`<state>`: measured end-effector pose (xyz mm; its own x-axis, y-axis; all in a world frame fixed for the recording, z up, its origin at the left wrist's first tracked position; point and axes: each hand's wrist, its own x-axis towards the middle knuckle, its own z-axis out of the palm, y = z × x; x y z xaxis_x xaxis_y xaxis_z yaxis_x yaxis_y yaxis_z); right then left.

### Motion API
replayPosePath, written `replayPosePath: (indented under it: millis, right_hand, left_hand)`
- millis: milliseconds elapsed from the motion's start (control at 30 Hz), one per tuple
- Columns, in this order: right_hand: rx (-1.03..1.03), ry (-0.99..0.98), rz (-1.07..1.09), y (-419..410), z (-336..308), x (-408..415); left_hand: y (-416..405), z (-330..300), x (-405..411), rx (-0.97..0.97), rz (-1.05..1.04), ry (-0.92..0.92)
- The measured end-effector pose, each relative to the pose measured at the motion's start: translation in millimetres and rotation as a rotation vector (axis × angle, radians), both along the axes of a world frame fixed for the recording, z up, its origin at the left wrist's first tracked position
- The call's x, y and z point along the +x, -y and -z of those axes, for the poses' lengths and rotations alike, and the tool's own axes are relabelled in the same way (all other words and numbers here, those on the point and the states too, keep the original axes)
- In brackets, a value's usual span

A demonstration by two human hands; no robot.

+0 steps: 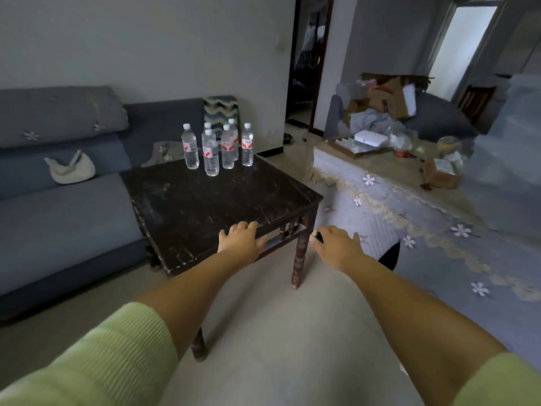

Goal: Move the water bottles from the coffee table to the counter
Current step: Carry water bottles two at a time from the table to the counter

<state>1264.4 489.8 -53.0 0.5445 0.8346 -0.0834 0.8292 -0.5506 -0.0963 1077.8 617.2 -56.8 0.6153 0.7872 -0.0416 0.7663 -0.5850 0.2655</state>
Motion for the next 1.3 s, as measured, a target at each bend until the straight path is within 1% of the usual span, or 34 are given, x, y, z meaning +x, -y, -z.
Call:
replayPosePath:
  millis: [133, 333, 600, 733, 833, 900, 1000, 1200, 1300]
  right_hand:
    - [-0.040, -0.009, -0.047, -40, 11, 43]
    - [-0.065, -0.032, -0.159, -109, 29, 67]
    - [-0.090, -0.028, -0.199, -241, 35, 132]
    - [-0.071, -0.059, -0.194, -317, 27, 166]
    - [-0.035, -0.122, -0.209, -381, 21, 177]
    - [-0.060, -0.104, -0.235, -411, 25, 177]
    - [-0.084, -0.097, -0.244, -447, 37, 180]
    - [-0.095, -0.154, -0.321, -532, 63, 191]
    - [-0.055, -0.247, -0.336, -573, 72, 198]
  left_hand:
    - [-27, 15, 40, -0.062, -0.037, 0.001]
    - [-99, 28, 66, -0.104, -0.155, 0.034]
    - [-234, 52, 103, -0.113, -0.249, 0.046]
    - [-308, 42, 126, -0.100, -0.257, 0.053]
    - [-371, 29, 137, -0.066, -0.283, 0.079]
    - [-398, 29, 140, -0.077, -0.304, 0.072]
    - [-421, 40, 142, -0.111, -0.328, 0.059]
    - [-475, 61, 142, -0.179, -0.458, 0.068]
    - [-503, 67, 150, -0.231, -0.525, 0.120]
